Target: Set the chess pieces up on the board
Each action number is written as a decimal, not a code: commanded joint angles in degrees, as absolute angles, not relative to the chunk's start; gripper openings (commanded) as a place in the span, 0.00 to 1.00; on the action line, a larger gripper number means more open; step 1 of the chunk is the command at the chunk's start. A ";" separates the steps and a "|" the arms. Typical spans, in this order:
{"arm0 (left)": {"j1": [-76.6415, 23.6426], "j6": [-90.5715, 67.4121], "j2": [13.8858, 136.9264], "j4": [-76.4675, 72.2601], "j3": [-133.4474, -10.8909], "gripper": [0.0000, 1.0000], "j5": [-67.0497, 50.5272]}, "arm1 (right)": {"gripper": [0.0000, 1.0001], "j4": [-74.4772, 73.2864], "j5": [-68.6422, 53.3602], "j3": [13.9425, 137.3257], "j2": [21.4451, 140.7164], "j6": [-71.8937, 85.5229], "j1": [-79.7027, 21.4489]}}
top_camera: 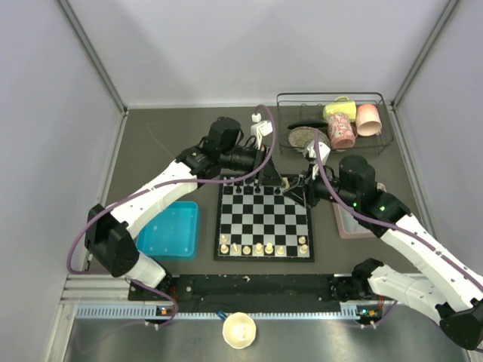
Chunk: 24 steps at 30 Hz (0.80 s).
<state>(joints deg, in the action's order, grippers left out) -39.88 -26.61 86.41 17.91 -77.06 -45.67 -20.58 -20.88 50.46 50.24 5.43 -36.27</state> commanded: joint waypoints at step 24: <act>-40.43 -26.37 88.15 16.26 -80.07 0.08 -46.67 | 0.00 -18.02 -22.50 50.19 49.39 5.27 -36.65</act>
